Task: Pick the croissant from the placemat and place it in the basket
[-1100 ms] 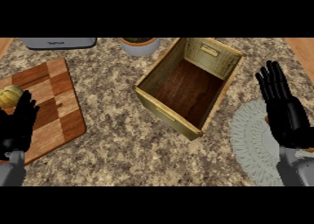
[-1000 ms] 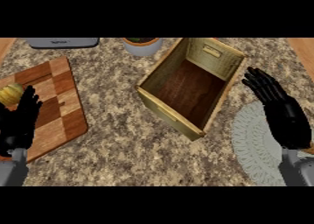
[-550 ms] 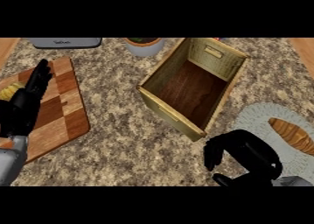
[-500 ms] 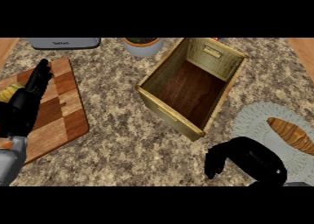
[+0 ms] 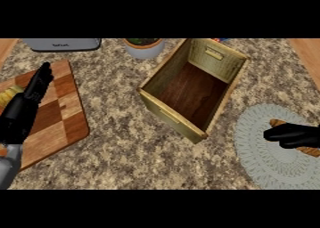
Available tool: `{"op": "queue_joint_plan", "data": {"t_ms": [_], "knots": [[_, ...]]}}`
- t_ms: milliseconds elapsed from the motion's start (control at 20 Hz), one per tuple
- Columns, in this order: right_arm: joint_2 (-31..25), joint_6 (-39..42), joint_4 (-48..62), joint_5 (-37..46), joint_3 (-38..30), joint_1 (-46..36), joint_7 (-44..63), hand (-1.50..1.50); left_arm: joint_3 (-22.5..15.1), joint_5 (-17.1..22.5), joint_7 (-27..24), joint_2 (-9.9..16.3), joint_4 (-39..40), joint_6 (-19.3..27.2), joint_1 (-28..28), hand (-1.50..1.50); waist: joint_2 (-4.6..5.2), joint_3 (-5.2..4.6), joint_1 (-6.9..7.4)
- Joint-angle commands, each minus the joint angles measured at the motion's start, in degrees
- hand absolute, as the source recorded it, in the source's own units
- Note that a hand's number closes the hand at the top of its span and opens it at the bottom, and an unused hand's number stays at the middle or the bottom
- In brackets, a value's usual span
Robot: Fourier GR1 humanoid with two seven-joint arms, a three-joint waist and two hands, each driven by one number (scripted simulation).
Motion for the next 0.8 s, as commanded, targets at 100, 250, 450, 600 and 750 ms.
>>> {"op": "queue_joint_plan", "data": {"t_ms": [100,250,450,600,750], "knots": [[-15.9,8.1,-0.9,12.1,-9.5,-9.2,-0.9,-1.50,-1.1,-0.2,0.9,-0.3,-1.2,-1.3,-1.6,0.00,0.50,0.03,1.68],[-23.3,15.7,-0.7,17.5,-10.0,-12.1,-4.1,-1.50,-2.6,-0.9,0.3,-1.6,-2.7,-1.0,-0.7,0.00,0.72,0.06,2.97],[-27.0,20.6,0.8,27.4,-6.8,-12.8,-11.7,-1.50,-2.3,-1.8,-0.5,-1.9,-1.8,-1.0,-1.6,0.00,1.33,0.19,3.84],[-28.9,19.9,1.5,32.5,-3.3,-12.1,-16.0,-1.50,-2.1,-2.2,-1.5,-2.6,-0.4,-0.9,-0.8,0.00,1.34,0.12,3.65],[-30.9,16.5,4.1,39.0,-0.7,-11.5,-21.4,-1.50,-0.4,-0.9,0.3,-0.7,-0.9,-3.3,-2.7,0.00,1.38,0.17,3.80]]}}
